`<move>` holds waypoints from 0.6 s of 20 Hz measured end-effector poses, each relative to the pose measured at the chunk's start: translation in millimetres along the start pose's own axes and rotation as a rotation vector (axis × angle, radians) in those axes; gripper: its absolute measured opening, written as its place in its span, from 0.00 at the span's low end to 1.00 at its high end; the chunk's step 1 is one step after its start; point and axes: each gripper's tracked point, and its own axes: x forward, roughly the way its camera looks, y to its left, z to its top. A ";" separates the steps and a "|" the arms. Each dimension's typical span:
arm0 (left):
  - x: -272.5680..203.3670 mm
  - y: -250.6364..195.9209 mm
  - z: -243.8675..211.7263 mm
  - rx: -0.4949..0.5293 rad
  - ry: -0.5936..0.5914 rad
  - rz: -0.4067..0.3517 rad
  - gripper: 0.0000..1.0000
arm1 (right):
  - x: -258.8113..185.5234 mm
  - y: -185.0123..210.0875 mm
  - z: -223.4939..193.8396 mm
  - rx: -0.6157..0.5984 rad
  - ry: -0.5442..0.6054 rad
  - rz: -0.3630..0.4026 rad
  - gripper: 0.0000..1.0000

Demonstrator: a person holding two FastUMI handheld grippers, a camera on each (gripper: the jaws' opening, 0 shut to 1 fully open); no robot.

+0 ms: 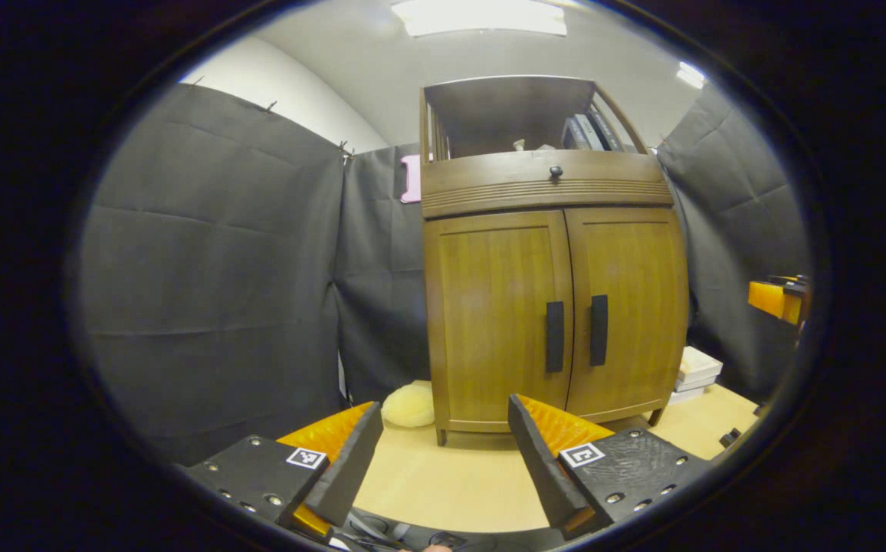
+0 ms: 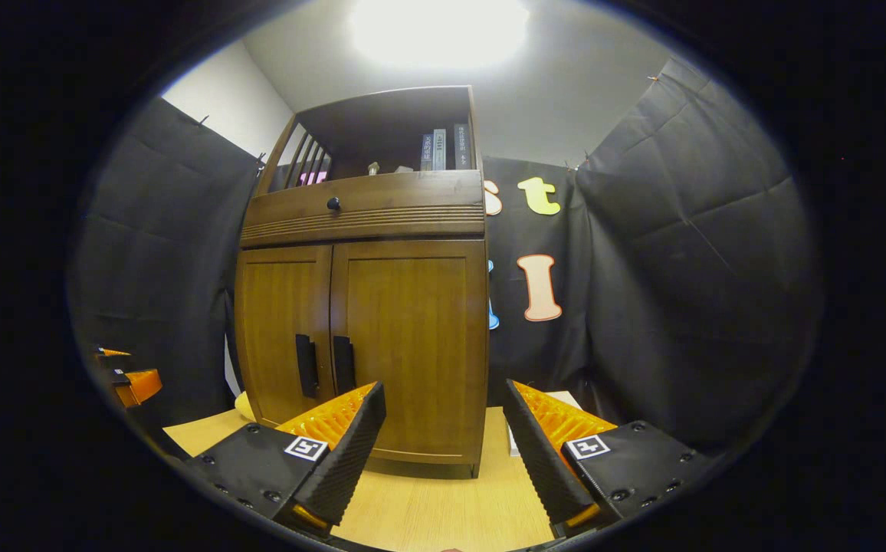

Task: Open the right door of the double-door shoe cabinet with the right hand, and open the left door with the left hand.

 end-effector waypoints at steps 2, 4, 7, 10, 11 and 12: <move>4.9 5.6 -0.2 0.002 -0.005 0.006 0.95 | 17.3 9.8 -1.4 0.004 0.015 0.019 0.97; 13.6 11.9 1.5 0.010 -0.011 0.014 0.95 | 33.2 22.3 -3.3 0.016 0.027 0.035 0.94; 29.5 21.0 5.1 0.002 -0.019 0.019 0.95 | 56.8 47.2 -2.6 0.023 0.028 0.066 0.97; 38.3 34.1 10.1 0.006 -0.034 0.026 0.95 | 79.0 68.9 -4.4 0.020 0.034 0.088 0.97; 41.2 38.5 11.1 0.013 -0.038 0.030 0.95 | 86.5 76.0 -6.3 0.022 0.037 0.091 0.97; 43.1 42.4 9.7 0.018 -0.042 0.035 0.95 | 93.0 82.0 -7.5 0.022 0.041 0.093 0.97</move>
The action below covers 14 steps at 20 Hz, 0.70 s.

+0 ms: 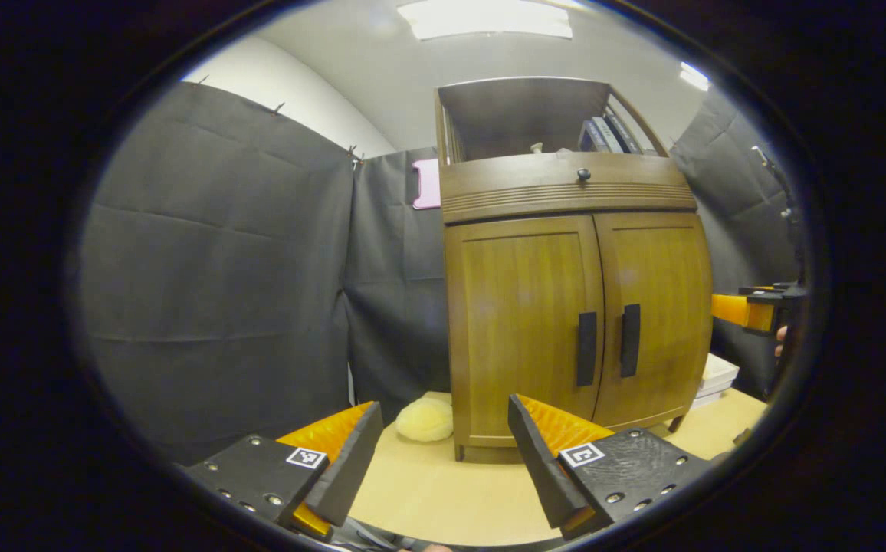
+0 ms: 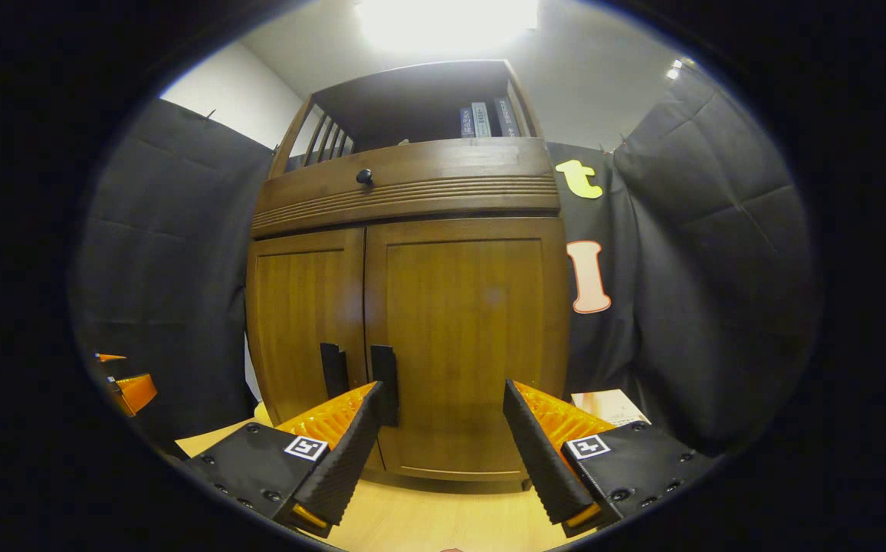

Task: Open the right door of the double-door shoe cabinet with the right hand, and open the left door with the left hand.

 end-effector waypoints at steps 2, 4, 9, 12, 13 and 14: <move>5.9 6.7 -0.4 0.008 -0.002 0.009 0.95 | 13.9 9.3 -1.1 -0.001 0.006 0.006 0.97; 3.3 5.5 -2.1 0.012 -0.001 0.019 0.95 | 29.4 18.6 -5.3 -0.003 0.017 0.015 0.97; 27.6 31.4 -3.6 0.027 0.006 0.031 0.95 | 66.5 34.9 -15.3 0.000 0.039 0.022 0.97; 37.6 33.3 -7.5 0.017 0.014 0.030 0.95 | 86.9 42.3 -23.0 -0.007 0.052 0.018 0.98; 40.7 35.6 -7.9 0.017 0.016 0.031 0.95 | 94.0 44.6 -26.8 -0.008 0.060 0.018 0.94; 44.4 35.6 -11.7 0.019 0.018 0.032 0.95 | 99.7 47.1 -30.8 -0.008 0.067 0.018 0.97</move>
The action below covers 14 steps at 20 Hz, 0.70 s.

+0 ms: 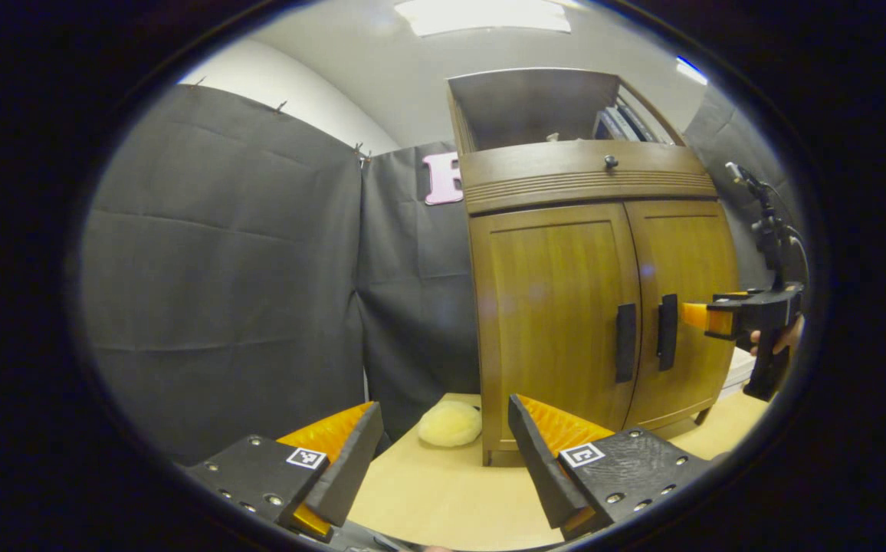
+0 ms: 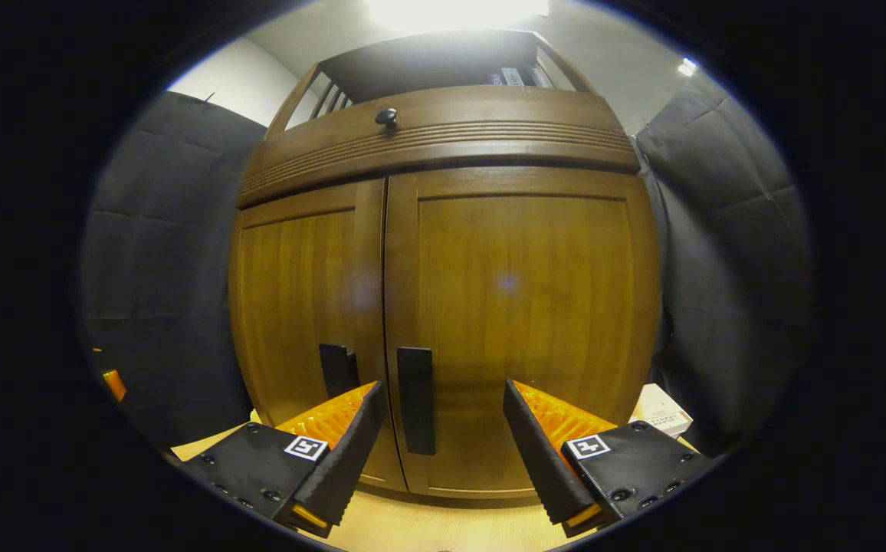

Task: Open the right door of the double-door shoe cabinet with the right hand, and open the left door with the left hand.

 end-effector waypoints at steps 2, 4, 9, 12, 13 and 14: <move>4.6 -0.6 -3.7 -0.001 0.006 0.003 0.95 | 14.4 2.2 -5.3 0.002 0.016 -0.001 0.97; 10.8 1.5 -11.8 -0.011 0.017 0.006 0.95 | 27.9 5.6 -12.2 0.003 0.030 -0.008 0.97; 22.9 2.5 -20.0 -0.011 0.035 0.008 0.95 | 51.9 13.2 -23.1 0.010 0.059 -0.020 0.93; 27.9 5.5 -25.0 0.000 0.035 0.011 0.95 | 58.2 14.0 -27.2 0.011 0.066 -0.030 0.67; 29.6 6.0 -25.3 0.001 0.033 0.011 0.95 | 58.2 16.8 -27.1 0.020 0.069 -0.024 0.57; 32.6 5.8 -27.4 0.002 0.032 0.010 0.95 | 61.3 16.5 -27.8 0.024 0.068 -0.036 0.47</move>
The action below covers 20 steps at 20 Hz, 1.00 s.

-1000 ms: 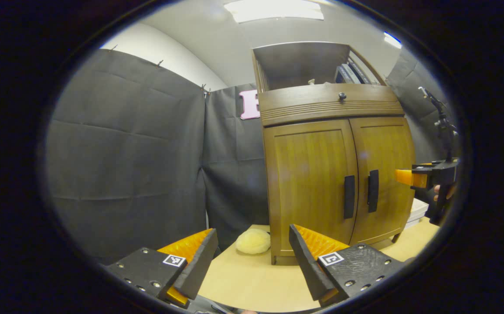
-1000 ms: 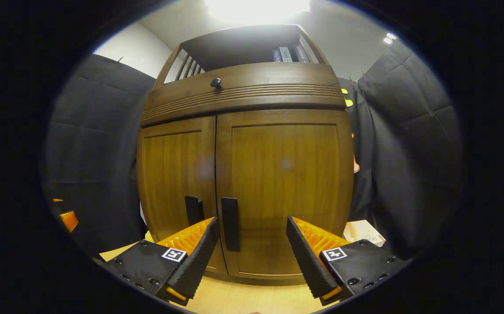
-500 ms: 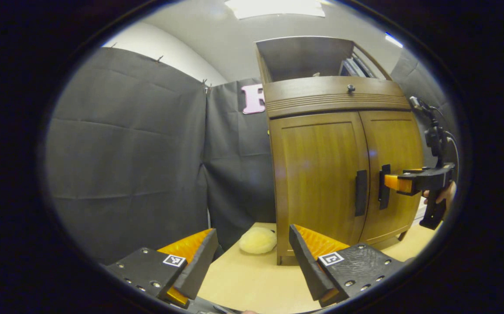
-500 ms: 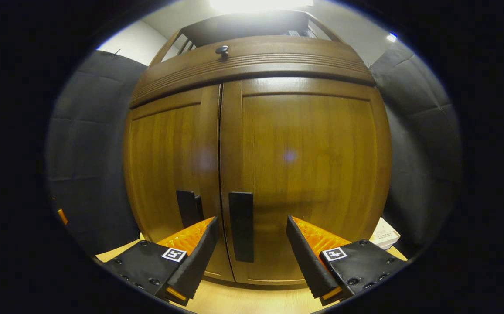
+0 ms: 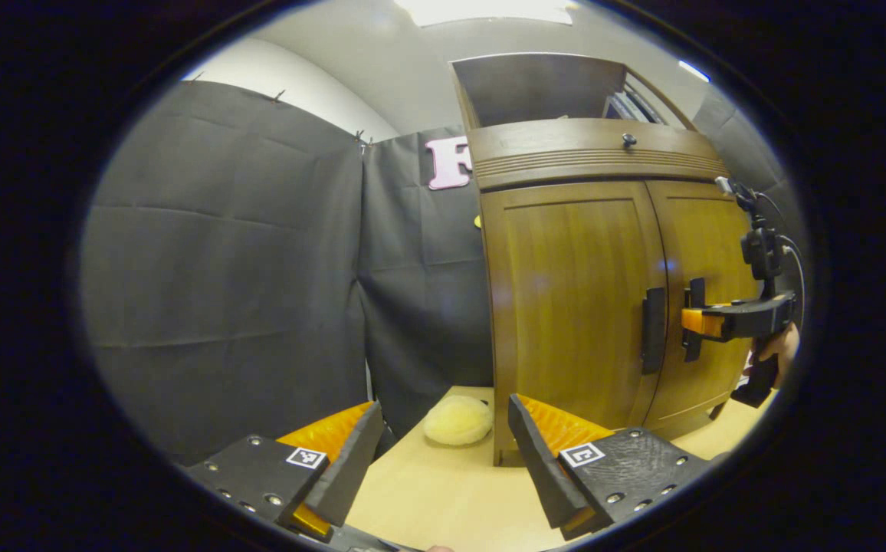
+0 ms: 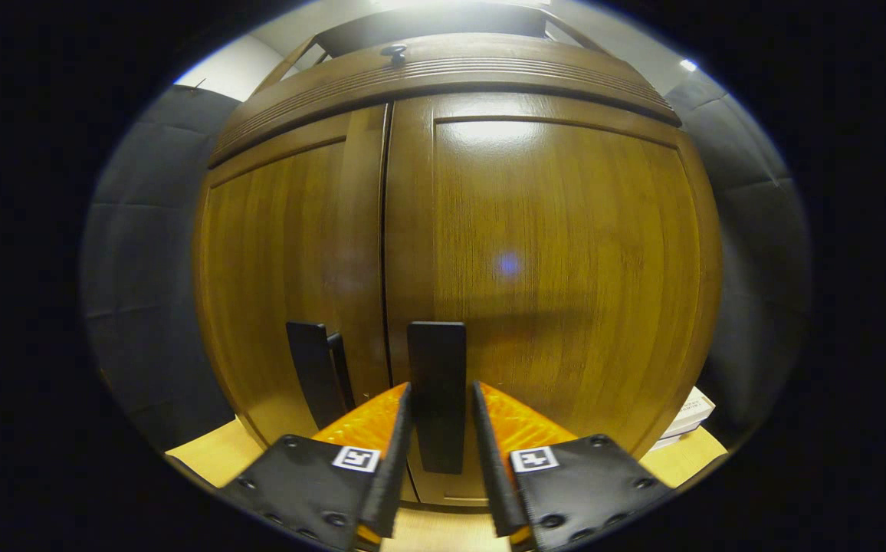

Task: Open the right door of the double-door shoe cabinet with the right hand, and open the left door with the left hand.

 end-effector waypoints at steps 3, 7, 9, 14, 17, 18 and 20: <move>2.9 -1.3 0.1 0.000 -0.001 -0.005 0.95 | 0.2 2.1 -0.5 -0.014 0.017 0.007 0.29; 4.2 -7.5 2.2 -0.008 -0.009 -0.024 0.95 | -11.2 2.1 -1.6 -0.005 0.031 0.047 0.29; 1.6 -13.4 7.6 -0.011 -0.016 -0.036 0.95 | -22.9 1.3 -2.1 -0.012 0.031 0.072 0.29; -12.7 -35.3 14.4 -0.014 -0.032 -0.075 0.95 | -54.6 -2.9 -5.2 -0.001 0.052 0.116 0.33; -17.8 -44.3 21.9 -0.009 -0.044 -0.096 0.95 | -78.0 -8.4 -9.5 -0.006 0.061 0.137 0.29; -23.7 -51.8 23.1 -0.007 -0.047 -0.102 0.95 | -86.4 -10.8 -9.6 -0.003 0.066 0.145 0.29; -34.4 -64.1 27.4 -0.004 -0.052 -0.115 0.95 | -101.8 -17.1 -9.9 -0.003 0.071 0.158 0.33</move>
